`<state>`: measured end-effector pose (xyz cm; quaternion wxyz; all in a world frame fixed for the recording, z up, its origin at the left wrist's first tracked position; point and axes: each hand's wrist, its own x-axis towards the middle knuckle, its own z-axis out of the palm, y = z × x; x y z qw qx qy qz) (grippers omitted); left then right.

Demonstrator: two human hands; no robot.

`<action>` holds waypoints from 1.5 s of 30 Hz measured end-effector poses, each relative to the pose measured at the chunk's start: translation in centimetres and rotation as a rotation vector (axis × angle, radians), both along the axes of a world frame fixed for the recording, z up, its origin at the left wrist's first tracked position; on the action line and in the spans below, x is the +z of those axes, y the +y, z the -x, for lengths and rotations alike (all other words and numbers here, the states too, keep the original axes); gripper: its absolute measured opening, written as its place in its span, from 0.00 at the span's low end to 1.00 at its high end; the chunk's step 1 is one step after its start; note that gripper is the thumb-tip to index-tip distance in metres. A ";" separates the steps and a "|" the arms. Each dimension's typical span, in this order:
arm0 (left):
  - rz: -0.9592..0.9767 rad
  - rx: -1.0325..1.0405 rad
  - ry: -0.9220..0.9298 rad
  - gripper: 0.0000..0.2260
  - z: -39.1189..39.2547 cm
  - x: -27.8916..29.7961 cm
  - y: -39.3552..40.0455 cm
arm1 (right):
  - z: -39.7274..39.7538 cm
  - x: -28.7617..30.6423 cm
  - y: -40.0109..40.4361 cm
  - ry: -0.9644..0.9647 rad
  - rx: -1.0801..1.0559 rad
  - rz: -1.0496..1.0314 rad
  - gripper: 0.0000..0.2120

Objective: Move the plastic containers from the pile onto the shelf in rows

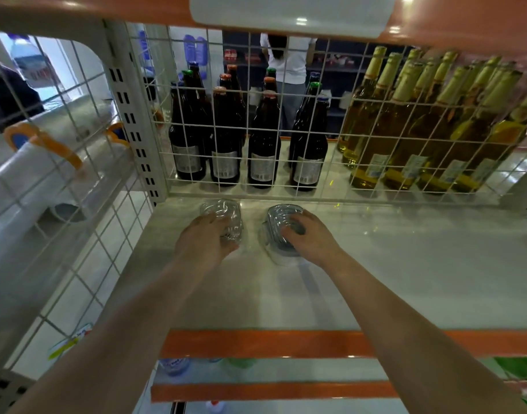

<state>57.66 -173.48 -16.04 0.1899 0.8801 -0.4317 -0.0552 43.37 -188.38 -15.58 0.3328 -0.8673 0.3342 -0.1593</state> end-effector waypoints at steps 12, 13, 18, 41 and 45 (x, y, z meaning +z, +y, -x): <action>0.068 0.082 -0.063 0.14 -1.3 -0.3 2.2 | -1.5 -0.3 0.4 0.061 0.102 0.158 0.12; 0.068 0.078 -0.058 0.14 -1.7 -0.3 2.5 | -2.0 -0.4 0.7 0.059 0.142 0.145 0.12; 0.049 0.081 -0.104 0.14 -3.5 -0.3 4.2 | -5.4 -1.3 3.0 0.009 0.321 0.129 0.08; -0.054 0.026 0.018 0.22 -10.1 0.7 3.3 | -12.3 -2.4 2.1 0.126 0.244 0.330 0.22; -0.054 0.020 0.005 0.20 -10.1 0.9 3.0 | -12.7 -2.7 2.5 0.152 0.209 0.335 0.22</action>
